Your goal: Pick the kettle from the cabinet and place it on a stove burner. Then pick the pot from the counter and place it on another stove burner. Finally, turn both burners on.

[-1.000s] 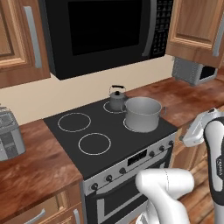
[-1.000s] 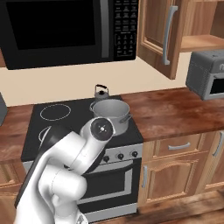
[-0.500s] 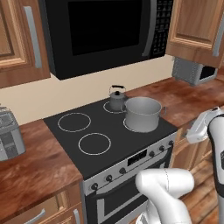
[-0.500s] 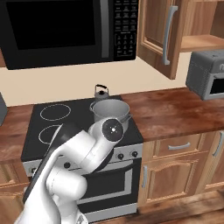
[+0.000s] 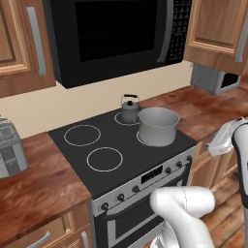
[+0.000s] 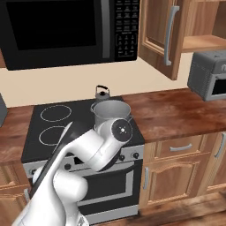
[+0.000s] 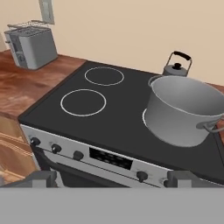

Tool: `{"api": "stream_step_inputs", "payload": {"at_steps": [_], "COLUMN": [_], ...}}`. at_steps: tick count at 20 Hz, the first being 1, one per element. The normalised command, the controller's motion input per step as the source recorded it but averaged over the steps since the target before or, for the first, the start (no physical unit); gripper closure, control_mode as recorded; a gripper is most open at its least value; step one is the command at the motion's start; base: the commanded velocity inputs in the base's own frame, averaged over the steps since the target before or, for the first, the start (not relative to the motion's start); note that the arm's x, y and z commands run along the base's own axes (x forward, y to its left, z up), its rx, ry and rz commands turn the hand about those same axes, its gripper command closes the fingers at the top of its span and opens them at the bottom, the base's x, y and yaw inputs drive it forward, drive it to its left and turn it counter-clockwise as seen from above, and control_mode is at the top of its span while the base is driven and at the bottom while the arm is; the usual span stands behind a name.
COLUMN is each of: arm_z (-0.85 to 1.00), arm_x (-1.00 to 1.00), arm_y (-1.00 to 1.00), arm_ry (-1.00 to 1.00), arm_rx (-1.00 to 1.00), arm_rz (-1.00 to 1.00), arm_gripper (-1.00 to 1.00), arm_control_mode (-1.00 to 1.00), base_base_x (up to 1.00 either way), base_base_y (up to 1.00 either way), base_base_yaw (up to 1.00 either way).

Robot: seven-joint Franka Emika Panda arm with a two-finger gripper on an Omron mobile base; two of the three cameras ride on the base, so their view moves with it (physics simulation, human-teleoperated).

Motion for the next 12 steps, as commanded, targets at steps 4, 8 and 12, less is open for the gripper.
{"api": "stream_step_inputs", "payload": {"at_steps": [4, 8, 12], "arm_z": [-0.18, -0.25, -0.32], "arm_x": [0.12, 0.12, 0.10], "arm_y": [-0.16, -0.14, -0.11], "arm_ry": [0.00, -0.02, -0.05], "arm_rx": [0.03, 0.01, 0.00], "arm_rz": [0.00, 0.00, 0.00], "arm_gripper": [-1.00, -1.00, -1.00], "arm_control_mode": [-1.00, -1.00, -1.00], "base_base_x": [0.00, 0.00, 0.00], "base_base_y": [0.00, 0.00, 0.00], "base_base_yaw": [0.00, 0.00, 0.00]}}
